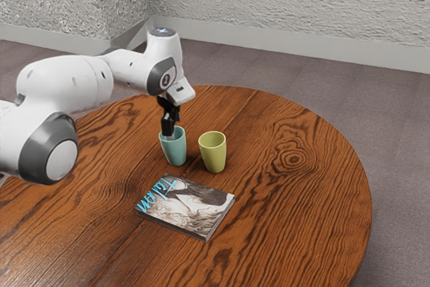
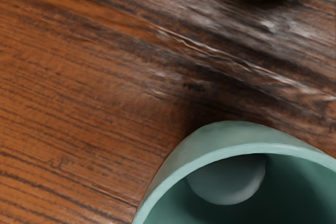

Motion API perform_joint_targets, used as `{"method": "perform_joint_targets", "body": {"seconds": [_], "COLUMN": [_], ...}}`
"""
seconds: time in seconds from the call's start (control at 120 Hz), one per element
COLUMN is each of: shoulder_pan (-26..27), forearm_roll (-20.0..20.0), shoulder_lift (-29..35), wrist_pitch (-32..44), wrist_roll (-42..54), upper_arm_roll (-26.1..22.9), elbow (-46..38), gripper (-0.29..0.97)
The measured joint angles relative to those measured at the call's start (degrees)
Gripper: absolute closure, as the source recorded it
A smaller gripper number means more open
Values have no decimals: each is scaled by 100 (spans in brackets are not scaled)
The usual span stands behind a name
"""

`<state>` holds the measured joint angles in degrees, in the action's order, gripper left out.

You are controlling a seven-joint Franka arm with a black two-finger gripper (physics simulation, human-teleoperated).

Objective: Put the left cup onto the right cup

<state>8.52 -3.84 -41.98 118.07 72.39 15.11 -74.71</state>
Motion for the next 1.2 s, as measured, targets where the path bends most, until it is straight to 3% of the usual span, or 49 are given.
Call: {"method": "perform_joint_targets", "body": {"seconds": [0.258, 0.417, 0.767, 1.2], "shoulder_pan": [-15, 29, -1, 89], "forearm_roll": [-110, -218, -260, -218], "shoulder_lift": [-30, -7, 153, 1304], "wrist_pitch": [130, 161, 114, -357], "wrist_roll": [167, 213, 235, 190], "upper_arm_roll": [0, 0, 0, 0], "elbow": [-38, -74, -172, -356], "gripper": [52, 68, 77, 79]}}
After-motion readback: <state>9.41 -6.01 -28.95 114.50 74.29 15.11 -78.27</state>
